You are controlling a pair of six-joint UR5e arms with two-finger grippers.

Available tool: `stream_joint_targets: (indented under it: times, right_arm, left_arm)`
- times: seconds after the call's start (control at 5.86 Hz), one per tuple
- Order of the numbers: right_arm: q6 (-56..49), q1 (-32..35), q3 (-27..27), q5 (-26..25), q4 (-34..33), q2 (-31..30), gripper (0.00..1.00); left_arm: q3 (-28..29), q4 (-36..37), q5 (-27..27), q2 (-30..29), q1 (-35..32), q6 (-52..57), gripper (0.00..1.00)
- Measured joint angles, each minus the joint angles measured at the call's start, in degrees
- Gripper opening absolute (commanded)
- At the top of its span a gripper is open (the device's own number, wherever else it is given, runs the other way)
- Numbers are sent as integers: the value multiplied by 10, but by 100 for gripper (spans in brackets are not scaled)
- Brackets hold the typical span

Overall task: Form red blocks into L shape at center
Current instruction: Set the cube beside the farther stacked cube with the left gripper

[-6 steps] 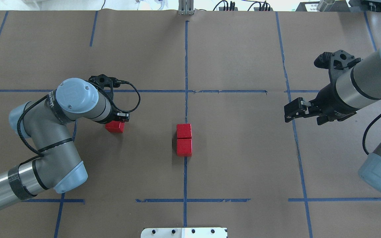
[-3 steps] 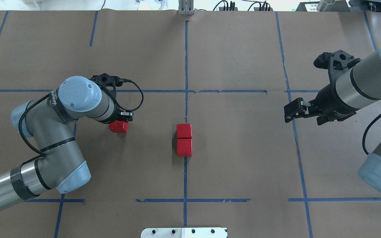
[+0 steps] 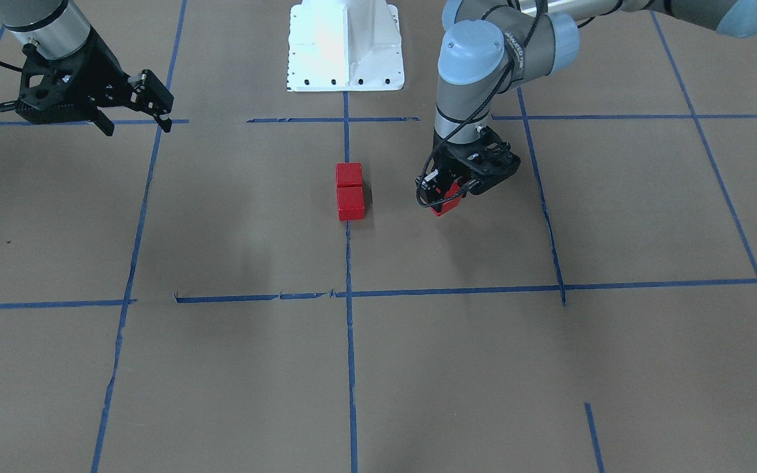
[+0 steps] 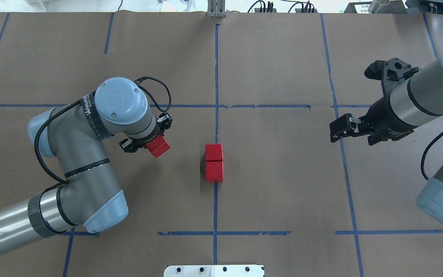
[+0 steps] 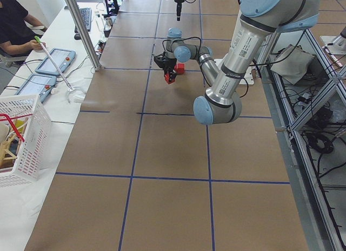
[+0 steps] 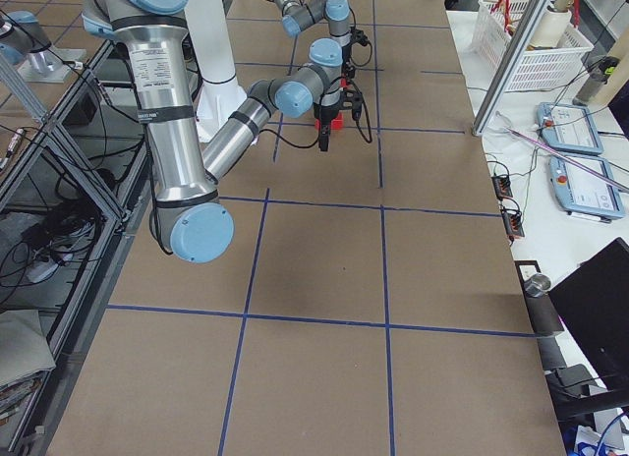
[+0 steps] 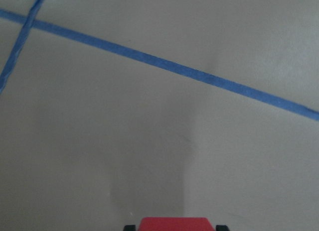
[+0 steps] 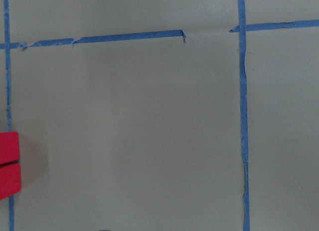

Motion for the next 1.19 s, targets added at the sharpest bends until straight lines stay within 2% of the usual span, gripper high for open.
stream_joint_targets:
  times: [0.34, 0.51, 0.85, 1.19]
  right_arm:
    - [2, 0, 3, 0, 0, -1, 100]
    - [3, 1, 5, 0, 0, -1, 100]
    - [3, 1, 8, 0, 0, -1, 100]
    - [3, 0, 5, -1, 0, -1, 100]
  left_arm:
    - [10, 32, 27, -24, 33, -248, 6]
    - [23, 55, 31, -43, 39, -330, 6]
    - [71, 67, 54, -82, 44, -449, 6]
    - [124, 69, 58, -123, 47, -496, 7]
